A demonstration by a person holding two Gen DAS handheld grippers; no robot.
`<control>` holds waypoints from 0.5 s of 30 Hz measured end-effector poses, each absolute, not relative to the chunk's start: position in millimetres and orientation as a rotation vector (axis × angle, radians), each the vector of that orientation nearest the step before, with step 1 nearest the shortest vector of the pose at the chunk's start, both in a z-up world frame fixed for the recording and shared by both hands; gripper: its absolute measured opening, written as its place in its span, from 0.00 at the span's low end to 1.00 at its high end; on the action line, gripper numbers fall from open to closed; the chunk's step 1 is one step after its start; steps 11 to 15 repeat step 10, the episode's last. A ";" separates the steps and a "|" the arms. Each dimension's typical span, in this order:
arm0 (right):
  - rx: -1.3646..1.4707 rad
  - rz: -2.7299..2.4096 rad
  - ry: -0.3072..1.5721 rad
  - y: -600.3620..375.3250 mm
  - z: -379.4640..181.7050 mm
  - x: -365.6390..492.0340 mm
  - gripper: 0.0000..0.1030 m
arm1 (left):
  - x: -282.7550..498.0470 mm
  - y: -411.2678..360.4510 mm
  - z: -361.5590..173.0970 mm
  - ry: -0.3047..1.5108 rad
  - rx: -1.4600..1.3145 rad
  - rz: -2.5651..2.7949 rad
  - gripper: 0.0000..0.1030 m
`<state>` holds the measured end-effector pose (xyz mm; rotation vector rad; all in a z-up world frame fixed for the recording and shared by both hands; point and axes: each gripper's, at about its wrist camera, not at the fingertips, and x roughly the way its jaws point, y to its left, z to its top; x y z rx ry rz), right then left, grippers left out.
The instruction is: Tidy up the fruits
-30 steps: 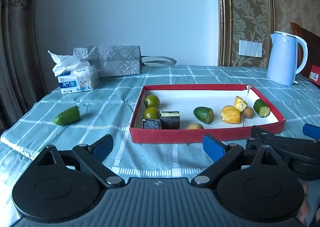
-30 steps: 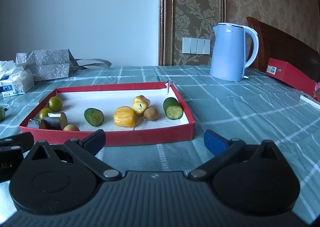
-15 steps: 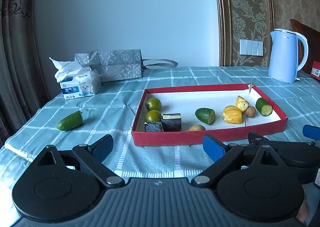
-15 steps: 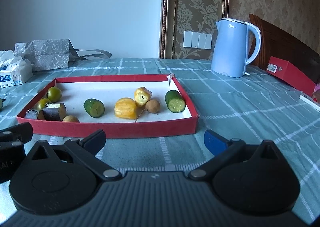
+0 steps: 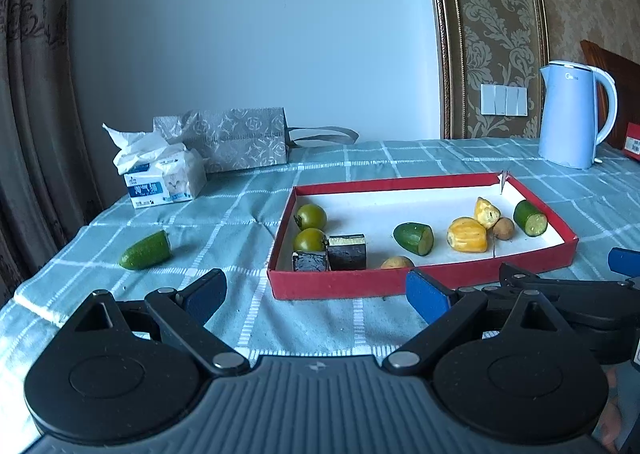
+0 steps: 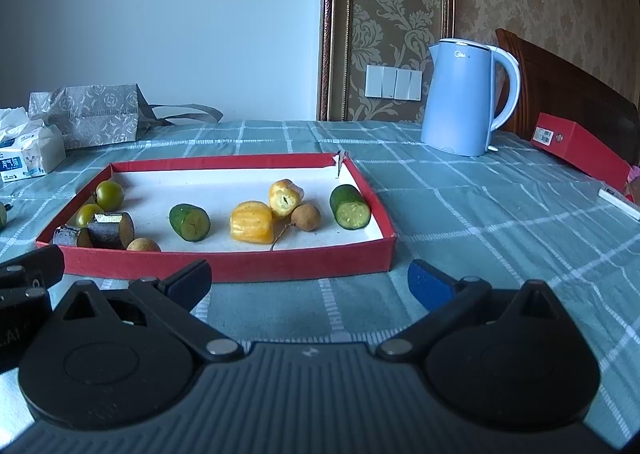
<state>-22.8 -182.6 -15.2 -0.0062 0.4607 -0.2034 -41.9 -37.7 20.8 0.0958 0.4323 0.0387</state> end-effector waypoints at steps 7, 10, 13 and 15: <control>-0.012 -0.198 0.466 -181.6 -16.9 -21.8 1.00 | -40.4 -37.6 17.9 0.437 0.104 0.049 0.94; -0.016 -0.196 0.465 -180.8 -17.7 -21.4 1.00 | -39.2 -37.1 16.4 0.442 0.104 0.056 0.94; -0.016 -0.196 0.465 -180.8 -17.7 -21.4 1.00 | -39.2 -37.1 16.4 0.442 0.104 0.056 0.94; -0.016 -0.196 0.465 -180.8 -17.7 -21.4 1.00 | -39.2 -37.1 16.4 0.442 0.104 0.056 0.94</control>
